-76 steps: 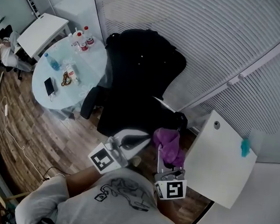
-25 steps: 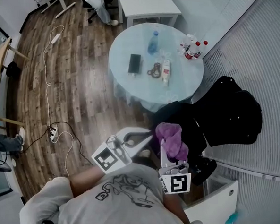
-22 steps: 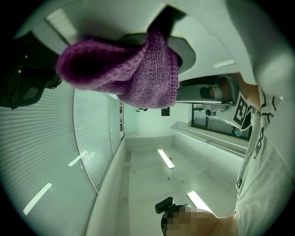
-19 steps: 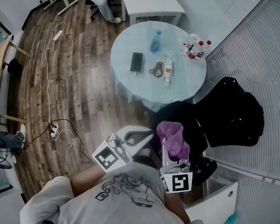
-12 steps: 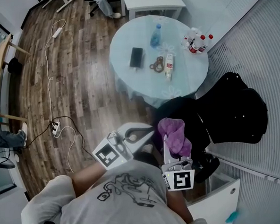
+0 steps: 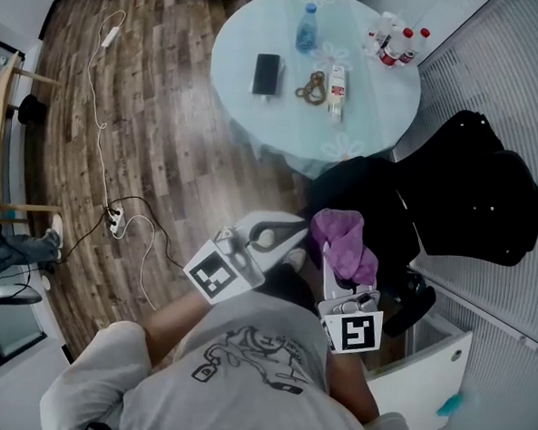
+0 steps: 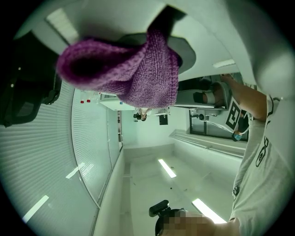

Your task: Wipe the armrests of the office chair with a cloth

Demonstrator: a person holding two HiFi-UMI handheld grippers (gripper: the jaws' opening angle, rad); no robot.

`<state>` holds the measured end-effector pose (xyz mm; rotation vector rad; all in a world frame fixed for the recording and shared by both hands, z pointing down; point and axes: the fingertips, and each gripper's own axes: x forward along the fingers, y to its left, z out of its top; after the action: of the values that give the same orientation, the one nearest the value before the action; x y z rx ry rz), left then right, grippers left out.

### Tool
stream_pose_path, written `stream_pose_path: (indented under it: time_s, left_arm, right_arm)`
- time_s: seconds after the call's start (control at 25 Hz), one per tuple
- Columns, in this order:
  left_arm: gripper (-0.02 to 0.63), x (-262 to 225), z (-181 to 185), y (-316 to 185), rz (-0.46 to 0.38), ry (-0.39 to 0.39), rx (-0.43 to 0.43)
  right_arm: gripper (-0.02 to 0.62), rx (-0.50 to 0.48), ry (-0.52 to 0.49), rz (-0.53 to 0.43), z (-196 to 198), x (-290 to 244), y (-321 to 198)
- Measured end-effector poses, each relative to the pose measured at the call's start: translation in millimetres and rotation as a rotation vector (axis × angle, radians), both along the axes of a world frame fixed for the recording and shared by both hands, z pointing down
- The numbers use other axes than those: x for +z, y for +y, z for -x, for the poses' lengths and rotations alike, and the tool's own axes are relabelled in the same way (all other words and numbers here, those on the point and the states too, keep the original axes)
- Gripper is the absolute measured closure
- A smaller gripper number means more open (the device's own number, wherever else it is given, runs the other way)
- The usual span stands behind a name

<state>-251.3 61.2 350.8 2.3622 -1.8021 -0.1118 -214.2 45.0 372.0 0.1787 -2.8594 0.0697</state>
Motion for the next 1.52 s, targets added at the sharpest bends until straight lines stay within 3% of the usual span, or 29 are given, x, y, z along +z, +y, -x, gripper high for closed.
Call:
stream_pose_path:
  time_s: [0.64,0.8,1.16,1.28,1.52]
  left_arm:
    - [0.604,89.5,15.5,-32.6,0.048,-0.021,0.018]
    - [0.604,115.7,18.6,-38.2,0.047,-0.007,0.021]
    - [0.604,188.7,28.4,-53.3,0.069,-0.089,0.024]
    - [0.604,217.4,29.9,-54.9,0.109,-0.137,0.049]
    - [0.604,254.4,33.6,-58.4,0.187,-0.126,0.07]
  right_arm:
    - [0.565,-0.022,0.046,0.003,23.9,83.9,-36.4]
    - [0.565,-0.055,0.1,-0.036,32.1,117.3,-42.8]
    - [0.565,-0.072,0.195,-0.009,53.5,210.6,-56.7]
    - [0.565,-0.081,0.244,-0.012,56.1,240.0,-56.3]
    - [0.565,-0.086,0.34,0.024,56.0,296.0,-51.1]
